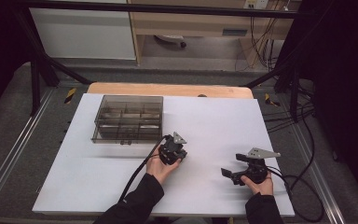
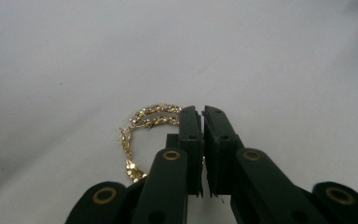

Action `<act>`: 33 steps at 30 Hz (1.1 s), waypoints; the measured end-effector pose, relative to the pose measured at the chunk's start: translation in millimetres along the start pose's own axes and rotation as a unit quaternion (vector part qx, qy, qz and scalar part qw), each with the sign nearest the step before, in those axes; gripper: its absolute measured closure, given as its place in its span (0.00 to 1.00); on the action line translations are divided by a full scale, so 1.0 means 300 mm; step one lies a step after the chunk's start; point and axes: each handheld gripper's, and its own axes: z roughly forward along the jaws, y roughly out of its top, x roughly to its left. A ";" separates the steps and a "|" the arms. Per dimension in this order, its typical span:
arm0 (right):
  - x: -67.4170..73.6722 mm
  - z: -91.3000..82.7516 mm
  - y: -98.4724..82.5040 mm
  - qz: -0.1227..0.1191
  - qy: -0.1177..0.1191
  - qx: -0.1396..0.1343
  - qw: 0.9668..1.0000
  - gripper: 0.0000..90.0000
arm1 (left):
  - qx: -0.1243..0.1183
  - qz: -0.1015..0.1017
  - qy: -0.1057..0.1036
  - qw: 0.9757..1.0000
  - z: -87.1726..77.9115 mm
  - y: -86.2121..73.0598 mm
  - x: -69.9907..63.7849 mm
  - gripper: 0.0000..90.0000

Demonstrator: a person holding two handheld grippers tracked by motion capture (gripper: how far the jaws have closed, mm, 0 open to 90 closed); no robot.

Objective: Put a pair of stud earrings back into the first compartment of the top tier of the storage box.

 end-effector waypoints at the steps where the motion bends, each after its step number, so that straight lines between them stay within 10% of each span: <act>1: 0.000 0.000 0.000 0.000 0.000 0.000 1.000 0.01 | 0.000 0.000 0.000 1.000 0.000 0.000 0.000 0.96; 33: 0.000 0.001 0.000 0.000 -0.001 0.001 1.000 0.01 | -0.008 0.026 -0.012 1.000 -0.088 -0.002 -0.006 0.97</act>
